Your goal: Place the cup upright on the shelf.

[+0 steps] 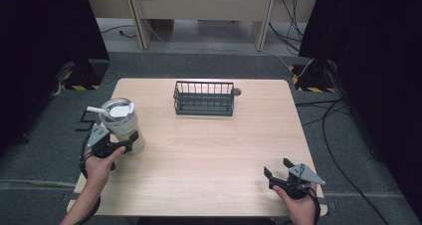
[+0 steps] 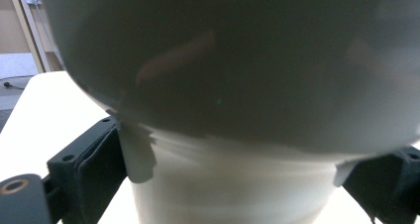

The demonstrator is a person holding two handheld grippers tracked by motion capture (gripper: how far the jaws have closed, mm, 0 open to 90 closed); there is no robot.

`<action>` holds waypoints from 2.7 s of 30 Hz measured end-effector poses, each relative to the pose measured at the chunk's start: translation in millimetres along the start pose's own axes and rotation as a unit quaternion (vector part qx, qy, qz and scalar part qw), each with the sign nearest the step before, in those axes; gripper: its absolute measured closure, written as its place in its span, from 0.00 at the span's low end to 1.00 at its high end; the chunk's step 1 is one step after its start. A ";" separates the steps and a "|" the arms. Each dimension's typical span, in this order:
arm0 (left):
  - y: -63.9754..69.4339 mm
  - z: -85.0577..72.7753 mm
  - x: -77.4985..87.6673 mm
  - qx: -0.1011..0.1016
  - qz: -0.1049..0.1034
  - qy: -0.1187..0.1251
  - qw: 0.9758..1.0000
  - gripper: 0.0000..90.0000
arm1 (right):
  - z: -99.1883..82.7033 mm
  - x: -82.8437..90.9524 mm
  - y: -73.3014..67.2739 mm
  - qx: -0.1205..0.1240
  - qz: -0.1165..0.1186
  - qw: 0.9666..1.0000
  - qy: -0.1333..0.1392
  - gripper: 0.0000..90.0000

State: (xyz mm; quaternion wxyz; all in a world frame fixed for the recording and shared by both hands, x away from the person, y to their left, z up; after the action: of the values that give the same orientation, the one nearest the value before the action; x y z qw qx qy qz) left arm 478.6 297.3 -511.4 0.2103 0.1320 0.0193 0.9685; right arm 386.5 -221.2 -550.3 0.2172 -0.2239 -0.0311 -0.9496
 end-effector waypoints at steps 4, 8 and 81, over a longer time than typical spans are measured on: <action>0.1 -0.1 0.0 -0.006 0.000 0.006 1.000 0.10 | -0.2 -0.2 -0.2 0.000 -0.001 1.000 -0.002 0.19; -0.1 -0.3 0.3 -0.012 -0.002 0.008 1.000 0.11 | -0.3 -0.5 -0.8 0.001 -0.001 1.000 -0.003 0.19; 47.3 68.6 -22.2 -0.054 -0.079 0.039 0.995 0.11 | -0.1 -0.2 1.0 -0.004 0.000 1.000 -0.001 0.20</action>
State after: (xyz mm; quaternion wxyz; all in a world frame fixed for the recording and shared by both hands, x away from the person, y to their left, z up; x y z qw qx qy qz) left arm 497.2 243.8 -446.4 0.2922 0.0803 -0.0141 0.9529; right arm 387.1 -222.0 -550.5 0.2166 -0.2262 -0.0274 -0.9493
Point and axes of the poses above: each handheld gripper's, and its own axes: x roughly backward along the jaws, z roughly out of its top, y roughly to its right, the point moved 9 cm from there along -x, roughly forward along the jaws, and after that the axes turned 3 degrees about -y, right-handed, at the moved point
